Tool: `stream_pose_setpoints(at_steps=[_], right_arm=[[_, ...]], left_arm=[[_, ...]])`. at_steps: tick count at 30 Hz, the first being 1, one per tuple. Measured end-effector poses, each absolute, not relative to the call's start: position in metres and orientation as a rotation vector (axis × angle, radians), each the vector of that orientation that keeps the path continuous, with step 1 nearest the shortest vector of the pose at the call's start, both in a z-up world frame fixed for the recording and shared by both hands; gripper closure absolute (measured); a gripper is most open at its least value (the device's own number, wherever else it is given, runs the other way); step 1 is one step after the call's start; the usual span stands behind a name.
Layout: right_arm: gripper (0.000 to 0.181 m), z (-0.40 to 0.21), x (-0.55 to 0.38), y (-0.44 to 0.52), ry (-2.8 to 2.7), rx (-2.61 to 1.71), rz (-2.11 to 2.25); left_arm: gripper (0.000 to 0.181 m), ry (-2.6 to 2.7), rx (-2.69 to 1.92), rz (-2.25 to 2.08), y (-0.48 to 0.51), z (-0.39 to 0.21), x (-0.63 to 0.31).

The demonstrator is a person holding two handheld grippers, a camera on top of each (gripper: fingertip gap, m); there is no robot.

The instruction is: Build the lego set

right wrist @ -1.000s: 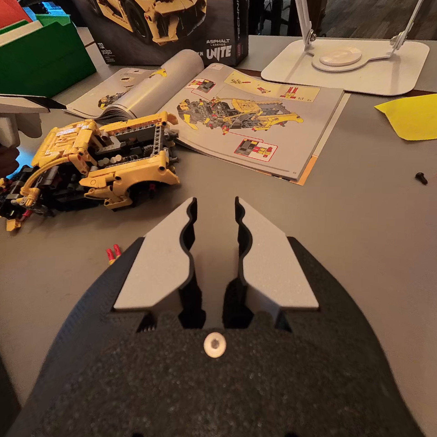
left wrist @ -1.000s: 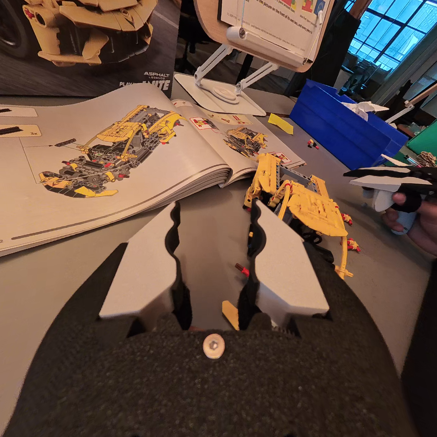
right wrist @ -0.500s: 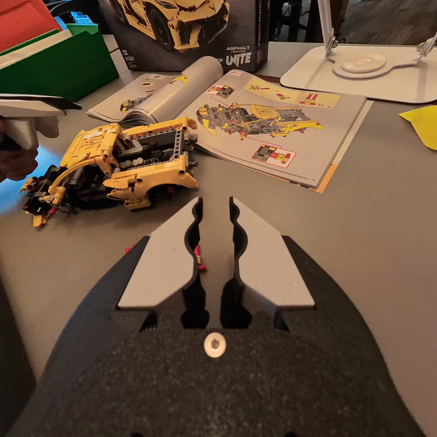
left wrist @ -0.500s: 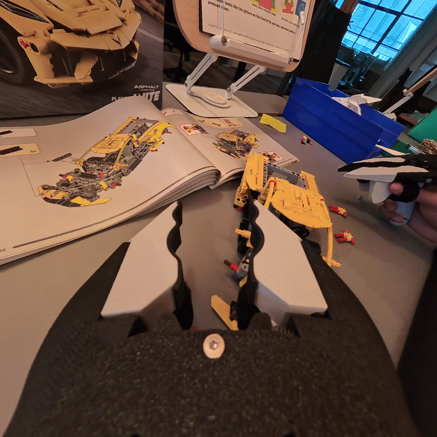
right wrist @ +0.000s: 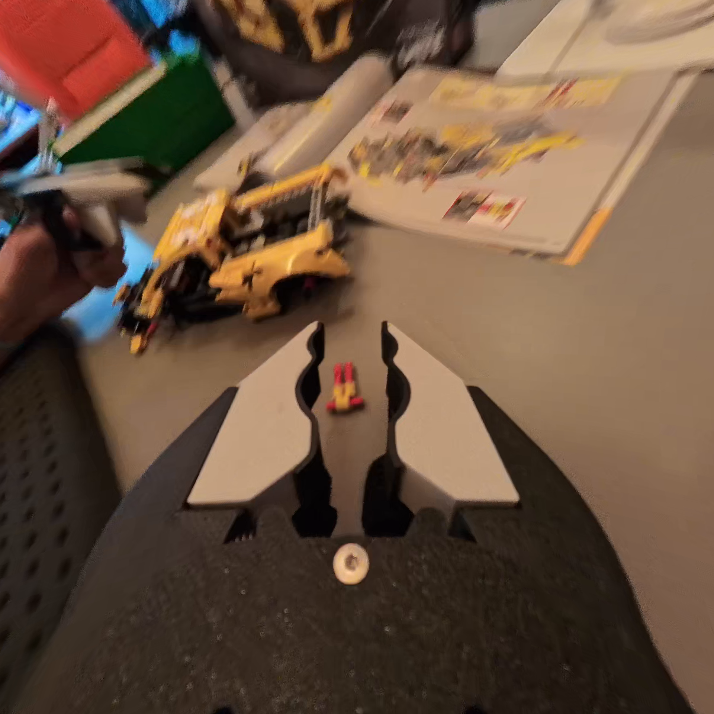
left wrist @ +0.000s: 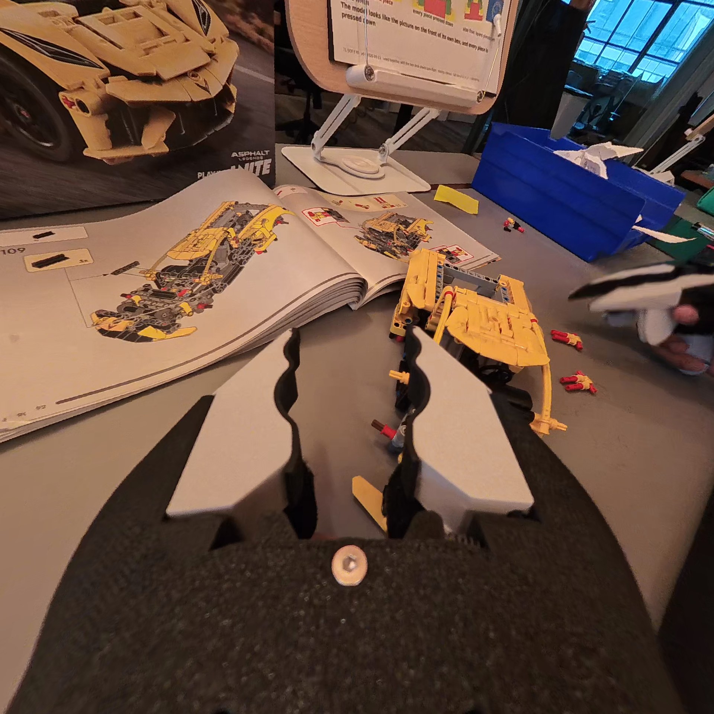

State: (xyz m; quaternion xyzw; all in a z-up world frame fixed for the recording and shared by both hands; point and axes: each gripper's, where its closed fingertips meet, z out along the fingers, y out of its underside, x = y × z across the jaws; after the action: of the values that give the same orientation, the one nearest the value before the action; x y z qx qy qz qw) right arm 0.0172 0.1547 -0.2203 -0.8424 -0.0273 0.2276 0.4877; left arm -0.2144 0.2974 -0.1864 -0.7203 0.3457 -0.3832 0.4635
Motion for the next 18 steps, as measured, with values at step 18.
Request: stream_pose_setpoints(at_steps=[18], right_arm=[[0.153,-0.262,-0.004,0.134,-0.486,-2.25,0.158]], left_arm=[[0.127,0.944,-1.767,-0.884,0.293,-0.193,-0.204]])
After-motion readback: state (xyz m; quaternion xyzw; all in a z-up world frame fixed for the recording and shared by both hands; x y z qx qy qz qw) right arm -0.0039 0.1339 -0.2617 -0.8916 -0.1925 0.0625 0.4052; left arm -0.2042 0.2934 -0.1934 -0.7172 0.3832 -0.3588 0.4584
